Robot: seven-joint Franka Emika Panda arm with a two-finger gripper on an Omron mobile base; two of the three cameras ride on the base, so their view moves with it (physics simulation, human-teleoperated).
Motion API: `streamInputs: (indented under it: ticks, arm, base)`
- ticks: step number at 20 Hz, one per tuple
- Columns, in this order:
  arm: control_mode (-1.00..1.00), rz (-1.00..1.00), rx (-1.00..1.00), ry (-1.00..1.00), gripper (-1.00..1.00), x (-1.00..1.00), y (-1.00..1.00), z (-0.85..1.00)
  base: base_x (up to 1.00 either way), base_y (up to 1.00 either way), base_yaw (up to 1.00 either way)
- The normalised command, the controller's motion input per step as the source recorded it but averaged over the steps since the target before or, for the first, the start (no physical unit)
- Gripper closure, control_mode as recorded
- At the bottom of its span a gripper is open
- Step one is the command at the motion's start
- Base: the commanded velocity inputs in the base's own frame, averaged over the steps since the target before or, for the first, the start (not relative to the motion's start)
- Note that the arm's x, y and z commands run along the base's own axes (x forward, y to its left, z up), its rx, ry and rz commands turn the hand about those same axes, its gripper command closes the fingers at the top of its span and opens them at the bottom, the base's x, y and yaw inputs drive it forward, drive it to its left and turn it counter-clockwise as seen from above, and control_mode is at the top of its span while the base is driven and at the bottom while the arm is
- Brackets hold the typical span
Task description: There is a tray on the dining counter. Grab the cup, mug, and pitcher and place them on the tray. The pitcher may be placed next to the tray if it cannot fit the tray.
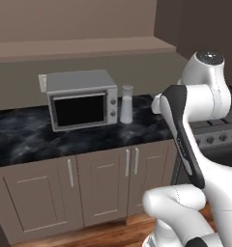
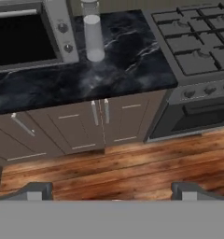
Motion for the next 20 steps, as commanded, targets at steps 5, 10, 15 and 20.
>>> streamInputs:
  ticks: [5, 10, 15, 20]
  arm:
    - [1.00, 0.00, 0.00, 0.00, -1.00, 0.00, 0.00, 0.00]
    - [1.00, 0.00, 0.00, 0.00, -1.00, 0.00, 0.00, 0.00]
    - [1.00, 0.00, 0.00, 0.00, -1.00, 0.00, 0.00, 0.00]
    - [1.00, 0.00, 0.00, 0.00, -1.00, 0.00, 0.00, 0.00]
  base:
    - [0.59, 0.10, -0.12]
    - [0.86, 0.05, 0.00]
    - [0.75, 0.07, 0.00]
    - [0.48, 0.17, 0.00]
